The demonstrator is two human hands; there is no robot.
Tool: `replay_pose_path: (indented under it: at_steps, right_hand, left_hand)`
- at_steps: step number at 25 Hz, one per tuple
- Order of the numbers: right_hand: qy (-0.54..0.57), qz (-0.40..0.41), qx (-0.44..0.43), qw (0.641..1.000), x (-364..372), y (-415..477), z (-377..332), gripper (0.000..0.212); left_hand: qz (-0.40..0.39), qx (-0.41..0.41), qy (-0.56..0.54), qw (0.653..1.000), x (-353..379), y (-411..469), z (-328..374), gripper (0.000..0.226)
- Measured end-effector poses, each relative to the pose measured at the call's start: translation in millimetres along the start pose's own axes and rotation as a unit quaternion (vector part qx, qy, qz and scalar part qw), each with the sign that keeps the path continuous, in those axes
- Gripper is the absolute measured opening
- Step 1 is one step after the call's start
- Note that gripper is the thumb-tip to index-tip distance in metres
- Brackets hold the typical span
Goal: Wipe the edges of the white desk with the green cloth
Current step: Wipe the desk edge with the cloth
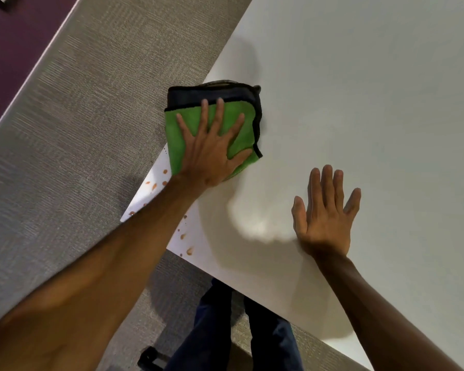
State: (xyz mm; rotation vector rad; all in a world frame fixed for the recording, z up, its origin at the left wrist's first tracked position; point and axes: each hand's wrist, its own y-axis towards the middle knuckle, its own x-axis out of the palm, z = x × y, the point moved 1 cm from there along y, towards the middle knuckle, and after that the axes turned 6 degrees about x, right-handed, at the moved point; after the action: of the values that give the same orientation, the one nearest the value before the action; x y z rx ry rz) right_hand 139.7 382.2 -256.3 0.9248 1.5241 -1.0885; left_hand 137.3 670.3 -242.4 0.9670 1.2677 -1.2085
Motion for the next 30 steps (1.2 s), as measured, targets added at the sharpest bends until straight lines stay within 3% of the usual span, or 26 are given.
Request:
replay_pose_path:
  at_steps: [3,6,10,13,22,25,30]
  right_hand:
    - [0.001,0.005,-0.001,1.000,0,-1,-1,0.072]
    - [0.004,0.006,-0.003,1.000,2,-1,2,0.071]
    - [0.001,0.021,-0.008,1.000,5,-1,3,0.071]
    - [0.002,0.030,-0.009,1.000,7,-2,4,0.071]
    - [0.006,0.041,-0.010,0.999,3,-4,3,0.071]
    - [0.024,0.029,-0.011,0.999,2,-3,1,0.072]
    - [0.028,0.032,-0.015,0.999,2,-6,0,0.070]
  left_hand:
    - [-0.041,-0.015,-0.026,0.999,-3,15,-18,0.080]
    - [0.005,0.003,0.007,1.000,-2,8,-21,0.061]
    - [0.024,0.061,0.054,0.996,-3,-10,-24,0.053]
    - [0.013,0.096,0.052,0.994,0,-44,-24,0.054]
    - [0.017,0.070,0.052,0.996,11,-161,-15,0.051]
    - [0.026,0.041,0.055,0.997,13,-163,-10,0.050]
    - [0.073,-0.113,0.042,0.990,5,-103,-11,0.044]
